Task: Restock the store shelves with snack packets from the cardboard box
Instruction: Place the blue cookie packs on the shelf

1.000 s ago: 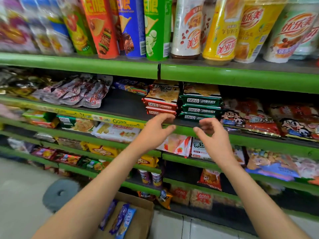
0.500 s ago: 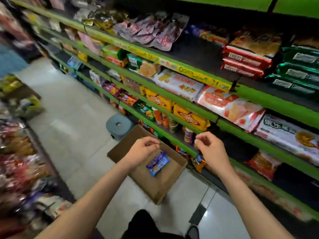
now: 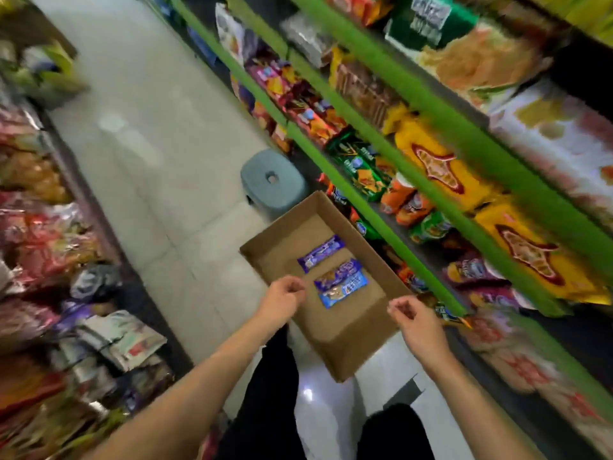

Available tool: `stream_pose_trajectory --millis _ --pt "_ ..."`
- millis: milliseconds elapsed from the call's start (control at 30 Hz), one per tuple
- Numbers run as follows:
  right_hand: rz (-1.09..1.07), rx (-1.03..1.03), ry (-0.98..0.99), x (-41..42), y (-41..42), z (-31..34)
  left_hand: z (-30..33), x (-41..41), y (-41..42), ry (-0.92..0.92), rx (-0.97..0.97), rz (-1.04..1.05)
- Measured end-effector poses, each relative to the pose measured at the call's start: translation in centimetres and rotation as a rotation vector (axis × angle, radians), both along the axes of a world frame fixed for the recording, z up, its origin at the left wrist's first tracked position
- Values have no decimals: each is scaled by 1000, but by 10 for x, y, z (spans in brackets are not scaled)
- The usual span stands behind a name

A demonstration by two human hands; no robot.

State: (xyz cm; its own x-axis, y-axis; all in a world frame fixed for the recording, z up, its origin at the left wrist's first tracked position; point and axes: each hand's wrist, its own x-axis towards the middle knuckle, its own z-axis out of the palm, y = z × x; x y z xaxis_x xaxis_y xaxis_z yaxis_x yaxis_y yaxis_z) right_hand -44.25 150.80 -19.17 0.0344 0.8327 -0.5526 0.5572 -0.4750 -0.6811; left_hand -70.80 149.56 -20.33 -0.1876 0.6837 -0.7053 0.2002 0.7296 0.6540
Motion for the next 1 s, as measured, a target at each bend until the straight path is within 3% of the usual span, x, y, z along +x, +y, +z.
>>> stream_pose_trajectory --millis 233,633,800,1000 --pt "-59 -272 -55 -40 53 -133 -153 -32 69 44 -192 -151" --pt "72 -479 -171 -42 115 -463 -500 1 133 237 -319 -480" --pt "-260 -608 48 -47 108 -565 -604 10 160 492 -206 -585" --pt "-574 -632 143 -68 116 -630 -662 23 201 459 -106 -499"
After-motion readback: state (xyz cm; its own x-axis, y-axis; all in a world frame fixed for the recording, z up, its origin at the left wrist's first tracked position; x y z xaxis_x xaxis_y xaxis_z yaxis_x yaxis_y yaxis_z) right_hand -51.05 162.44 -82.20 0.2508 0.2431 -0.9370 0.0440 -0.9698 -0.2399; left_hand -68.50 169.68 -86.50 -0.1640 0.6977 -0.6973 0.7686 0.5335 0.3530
